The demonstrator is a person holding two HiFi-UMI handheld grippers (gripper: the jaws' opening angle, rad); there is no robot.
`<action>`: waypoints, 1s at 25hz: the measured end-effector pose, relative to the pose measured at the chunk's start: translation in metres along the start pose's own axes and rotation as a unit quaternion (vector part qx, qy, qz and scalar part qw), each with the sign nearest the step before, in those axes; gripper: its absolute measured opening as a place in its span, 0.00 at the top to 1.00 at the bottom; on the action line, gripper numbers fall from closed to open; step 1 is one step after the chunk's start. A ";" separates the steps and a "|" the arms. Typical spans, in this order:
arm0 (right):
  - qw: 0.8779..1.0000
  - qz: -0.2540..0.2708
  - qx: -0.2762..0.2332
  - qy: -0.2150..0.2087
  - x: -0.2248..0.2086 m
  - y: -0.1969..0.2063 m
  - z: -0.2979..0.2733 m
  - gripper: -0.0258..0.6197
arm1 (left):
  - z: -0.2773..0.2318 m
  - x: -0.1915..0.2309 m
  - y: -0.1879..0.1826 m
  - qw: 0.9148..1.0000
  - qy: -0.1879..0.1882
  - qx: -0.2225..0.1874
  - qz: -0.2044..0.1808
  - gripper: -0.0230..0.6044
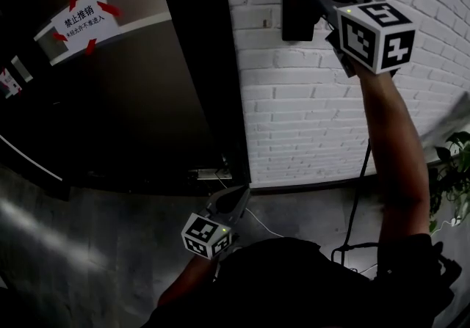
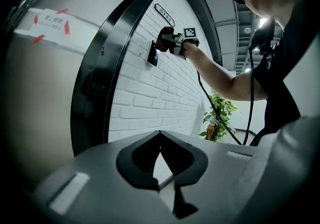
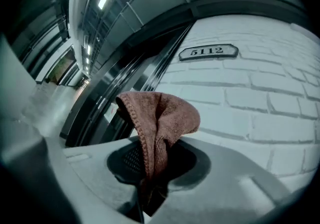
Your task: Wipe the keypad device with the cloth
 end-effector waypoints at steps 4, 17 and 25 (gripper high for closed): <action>1.000 -0.004 0.002 0.019 -0.015 -0.006 -0.012 0.85 | 0.001 0.002 -0.001 1.000 -0.004 -0.007 -0.002 0.94; 0.999 -0.007 0.044 0.007 -0.006 0.019 -0.026 0.85 | 0.005 0.002 -0.002 1.000 -0.006 -0.007 0.008 0.94; 0.998 -0.005 0.067 -0.007 0.010 0.044 -0.022 0.85 | 0.001 0.002 0.004 1.000 0.003 -0.004 0.001 0.94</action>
Point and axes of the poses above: the fingertips, and each gripper's own axes: z backward along the fingers, x to its left, y out of its underside, the point moved 5 cm from there along z, backward along the fingers, and after that the axes turned 4 degrees about z, right-handed, at the moved point
